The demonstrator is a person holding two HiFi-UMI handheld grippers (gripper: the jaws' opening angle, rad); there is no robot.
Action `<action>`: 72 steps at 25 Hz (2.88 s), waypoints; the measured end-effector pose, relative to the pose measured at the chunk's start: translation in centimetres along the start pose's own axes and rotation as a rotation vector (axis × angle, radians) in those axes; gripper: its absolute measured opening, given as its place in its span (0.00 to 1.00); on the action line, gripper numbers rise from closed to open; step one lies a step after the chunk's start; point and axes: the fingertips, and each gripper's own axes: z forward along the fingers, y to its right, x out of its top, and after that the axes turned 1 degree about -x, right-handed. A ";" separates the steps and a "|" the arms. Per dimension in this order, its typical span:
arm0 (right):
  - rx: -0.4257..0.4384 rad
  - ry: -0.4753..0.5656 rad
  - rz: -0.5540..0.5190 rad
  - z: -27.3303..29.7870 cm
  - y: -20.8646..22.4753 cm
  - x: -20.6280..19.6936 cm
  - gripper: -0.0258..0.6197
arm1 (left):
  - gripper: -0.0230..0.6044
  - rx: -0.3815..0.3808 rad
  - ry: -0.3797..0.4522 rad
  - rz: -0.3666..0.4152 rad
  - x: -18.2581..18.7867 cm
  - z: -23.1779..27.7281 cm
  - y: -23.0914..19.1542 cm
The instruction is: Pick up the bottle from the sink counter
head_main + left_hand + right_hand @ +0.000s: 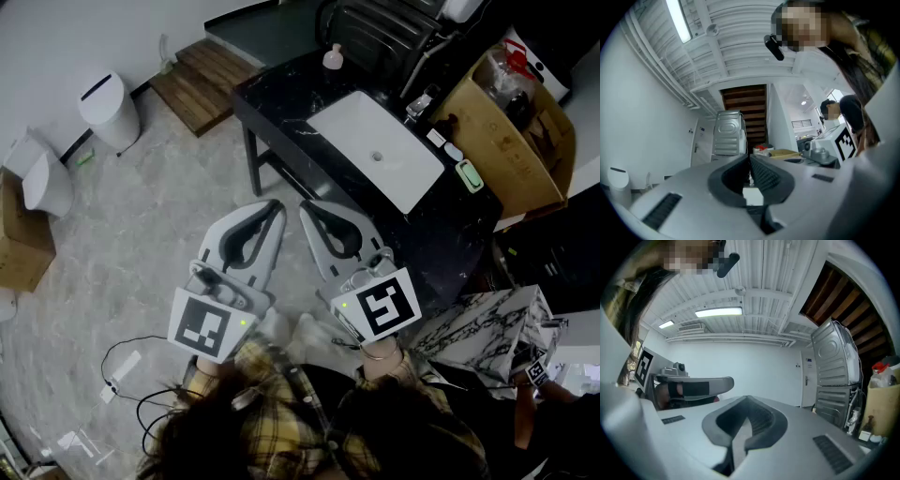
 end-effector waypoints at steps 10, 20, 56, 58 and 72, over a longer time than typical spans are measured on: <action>-0.031 0.001 -0.007 2.2 -0.5 -0.1 0.06 | 0.08 -0.028 -0.011 -0.011 -0.6 -0.5 -2.3; -0.083 0.009 0.013 4.0 -2.1 -0.8 0.07 | 0.08 -0.041 -0.027 -0.008 -1.3 -3.0 -5.3; -0.047 -0.039 0.040 24.2 16.7 -4.9 0.07 | 0.08 0.002 -0.056 0.013 -5.2 17.3 -23.6; -0.056 -0.034 0.041 24.6 17.9 -4.8 0.07 | 0.08 -0.004 -0.056 0.017 -5.2 18.4 -24.1; -0.160 -0.061 0.050 24.0 24.2 -6.4 0.07 | 0.08 -0.096 -0.047 0.015 -6.6 25.9 -24.6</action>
